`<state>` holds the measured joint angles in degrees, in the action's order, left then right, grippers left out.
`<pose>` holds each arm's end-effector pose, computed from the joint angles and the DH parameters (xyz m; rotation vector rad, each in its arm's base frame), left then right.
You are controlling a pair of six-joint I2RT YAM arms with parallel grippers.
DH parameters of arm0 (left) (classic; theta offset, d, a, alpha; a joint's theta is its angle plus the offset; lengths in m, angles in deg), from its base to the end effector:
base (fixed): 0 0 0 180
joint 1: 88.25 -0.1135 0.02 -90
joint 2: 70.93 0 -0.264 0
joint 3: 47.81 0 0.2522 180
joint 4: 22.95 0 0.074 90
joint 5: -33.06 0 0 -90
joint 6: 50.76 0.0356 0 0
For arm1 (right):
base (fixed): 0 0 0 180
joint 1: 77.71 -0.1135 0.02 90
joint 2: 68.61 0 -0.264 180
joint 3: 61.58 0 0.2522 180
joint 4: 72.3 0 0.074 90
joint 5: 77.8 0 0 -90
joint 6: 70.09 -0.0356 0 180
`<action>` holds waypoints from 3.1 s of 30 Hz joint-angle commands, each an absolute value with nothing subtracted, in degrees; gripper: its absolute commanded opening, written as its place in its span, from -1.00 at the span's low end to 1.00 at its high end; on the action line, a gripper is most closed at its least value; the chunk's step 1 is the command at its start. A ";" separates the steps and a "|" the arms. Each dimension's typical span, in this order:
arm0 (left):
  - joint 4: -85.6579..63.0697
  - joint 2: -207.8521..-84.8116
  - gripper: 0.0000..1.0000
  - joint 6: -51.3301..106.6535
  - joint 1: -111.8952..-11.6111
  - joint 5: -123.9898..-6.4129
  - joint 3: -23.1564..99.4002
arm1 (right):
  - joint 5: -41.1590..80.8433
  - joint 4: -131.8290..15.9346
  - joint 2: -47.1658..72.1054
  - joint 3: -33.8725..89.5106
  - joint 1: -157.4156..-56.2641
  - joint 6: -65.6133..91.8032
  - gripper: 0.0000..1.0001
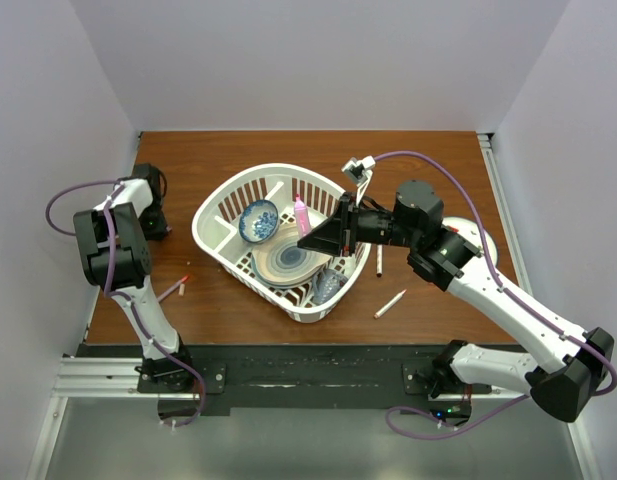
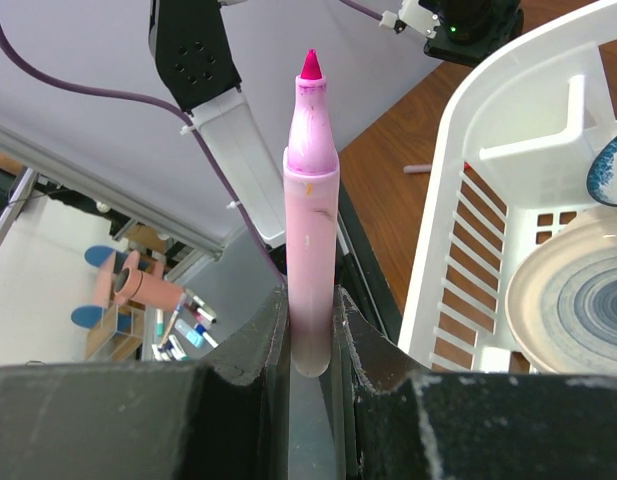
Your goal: Insert the pens into the pen caps
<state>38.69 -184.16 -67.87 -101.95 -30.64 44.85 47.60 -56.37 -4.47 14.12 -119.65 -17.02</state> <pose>0.3602 0.1040 0.1625 -2.3694 1.2963 0.2988 0.1756 0.1855 0.3938 -0.6114 1.7779 1.5054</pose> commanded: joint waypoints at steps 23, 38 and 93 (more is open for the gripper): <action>34.16 -179.04 -1.00 -40.85 -101.88 -29.95 39.09 | 45.34 -57.14 -10.60 12.66 -119.46 -16.48 -1.00; 25.44 -180.88 -0.99 0.74 -103.46 -39.79 40.66 | 45.86 -58.72 -16.14 9.75 -119.55 -15.70 -1.00; 1.82 -144.06 -1.00 3.56 -96.69 -77.56 34.68 | 50.08 -61.79 -16.41 6.76 -119.55 -18.94 -1.00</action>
<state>10.93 -148.86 2.71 -96.90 -65.41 32.12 45.94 -53.94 -18.37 6.40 -119.65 -16.06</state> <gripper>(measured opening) 0.273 0.179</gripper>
